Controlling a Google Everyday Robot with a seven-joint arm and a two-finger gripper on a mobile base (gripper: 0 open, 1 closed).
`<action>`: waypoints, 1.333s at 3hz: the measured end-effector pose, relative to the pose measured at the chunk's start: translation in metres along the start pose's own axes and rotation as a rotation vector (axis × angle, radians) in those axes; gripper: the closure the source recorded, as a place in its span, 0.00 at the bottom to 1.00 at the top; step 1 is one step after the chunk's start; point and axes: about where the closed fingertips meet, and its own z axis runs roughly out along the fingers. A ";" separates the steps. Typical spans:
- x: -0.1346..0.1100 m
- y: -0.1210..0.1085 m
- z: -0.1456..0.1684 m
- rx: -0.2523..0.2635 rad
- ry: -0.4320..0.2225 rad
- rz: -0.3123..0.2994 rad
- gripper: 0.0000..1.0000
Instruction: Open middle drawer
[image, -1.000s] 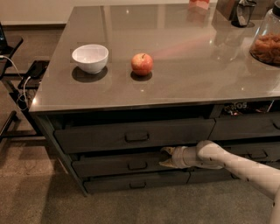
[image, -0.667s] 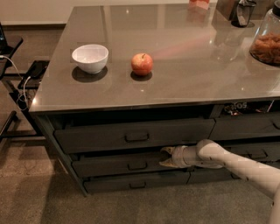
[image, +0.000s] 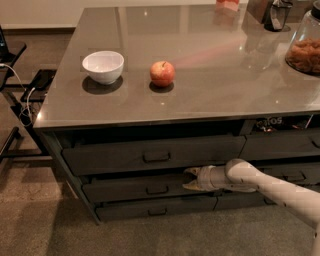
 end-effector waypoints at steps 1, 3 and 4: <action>0.001 0.007 -0.003 0.001 0.000 0.010 1.00; -0.011 0.000 -0.016 0.032 -0.005 0.016 1.00; -0.011 0.000 -0.016 0.032 -0.005 0.016 0.82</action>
Offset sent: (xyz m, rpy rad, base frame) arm -0.3344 -0.0359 -0.0378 0.0703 0.2275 -0.1135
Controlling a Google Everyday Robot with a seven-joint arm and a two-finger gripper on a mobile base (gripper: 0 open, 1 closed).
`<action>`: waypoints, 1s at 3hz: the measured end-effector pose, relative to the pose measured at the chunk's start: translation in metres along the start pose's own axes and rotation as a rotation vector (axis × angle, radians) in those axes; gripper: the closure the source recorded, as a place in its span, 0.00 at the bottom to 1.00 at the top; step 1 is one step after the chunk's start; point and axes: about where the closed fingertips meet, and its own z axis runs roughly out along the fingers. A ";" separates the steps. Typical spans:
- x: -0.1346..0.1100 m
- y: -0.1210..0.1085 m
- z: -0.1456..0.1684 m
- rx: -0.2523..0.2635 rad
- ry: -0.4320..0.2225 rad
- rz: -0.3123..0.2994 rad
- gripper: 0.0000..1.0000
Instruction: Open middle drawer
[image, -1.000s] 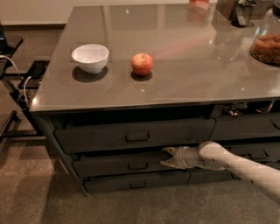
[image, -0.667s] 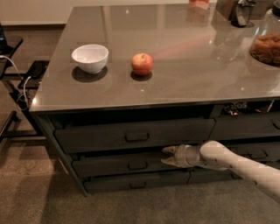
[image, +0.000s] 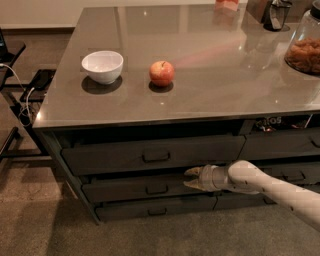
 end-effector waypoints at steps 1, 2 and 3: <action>0.000 0.000 0.000 0.000 0.000 0.000 0.58; 0.000 0.000 0.000 0.000 0.000 0.000 0.35; 0.005 0.001 0.001 -0.008 -0.009 0.016 0.12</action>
Offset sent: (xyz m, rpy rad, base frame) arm 0.0000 0.0000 0.0000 0.0000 0.0000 0.0000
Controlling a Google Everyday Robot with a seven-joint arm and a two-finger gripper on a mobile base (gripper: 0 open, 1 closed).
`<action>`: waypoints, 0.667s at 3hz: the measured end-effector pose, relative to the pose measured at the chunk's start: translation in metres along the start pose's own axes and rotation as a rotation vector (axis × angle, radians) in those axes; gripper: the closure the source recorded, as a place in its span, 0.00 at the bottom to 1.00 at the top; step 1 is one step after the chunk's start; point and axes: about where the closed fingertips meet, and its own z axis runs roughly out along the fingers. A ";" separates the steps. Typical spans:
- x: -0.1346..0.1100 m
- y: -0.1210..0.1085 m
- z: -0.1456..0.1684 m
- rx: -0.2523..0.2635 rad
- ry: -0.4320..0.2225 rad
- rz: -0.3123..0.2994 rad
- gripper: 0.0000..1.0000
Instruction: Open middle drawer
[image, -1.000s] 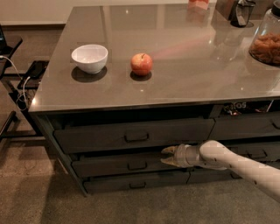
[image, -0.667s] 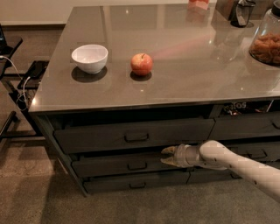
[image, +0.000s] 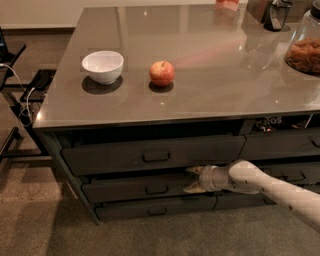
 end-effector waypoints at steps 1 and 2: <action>0.034 0.039 -0.015 -0.037 -0.051 0.077 0.00; 0.034 0.039 -0.015 -0.037 -0.051 0.076 0.00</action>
Offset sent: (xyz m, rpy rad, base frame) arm -0.0233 -0.0147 -0.0182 0.0556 0.0432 -0.0028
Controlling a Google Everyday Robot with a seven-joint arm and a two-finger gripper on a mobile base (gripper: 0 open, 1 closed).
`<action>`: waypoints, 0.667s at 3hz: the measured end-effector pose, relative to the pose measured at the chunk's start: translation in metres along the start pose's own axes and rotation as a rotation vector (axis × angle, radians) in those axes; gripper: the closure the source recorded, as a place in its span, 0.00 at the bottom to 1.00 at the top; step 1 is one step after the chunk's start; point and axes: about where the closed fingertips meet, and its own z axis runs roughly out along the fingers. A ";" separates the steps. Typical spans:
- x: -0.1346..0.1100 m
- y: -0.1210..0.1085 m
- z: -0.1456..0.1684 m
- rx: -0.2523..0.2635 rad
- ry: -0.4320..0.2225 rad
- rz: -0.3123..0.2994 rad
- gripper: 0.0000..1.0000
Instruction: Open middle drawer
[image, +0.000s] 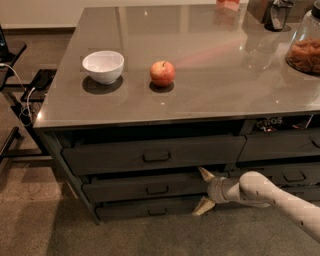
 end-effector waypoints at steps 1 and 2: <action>-0.007 0.000 0.008 -0.009 -0.001 -0.022 0.00; -0.031 0.000 0.041 -0.045 -0.004 -0.092 0.00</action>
Offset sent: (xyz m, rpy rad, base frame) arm 0.0269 0.0917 -0.0077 -0.0707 -0.0707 0.1733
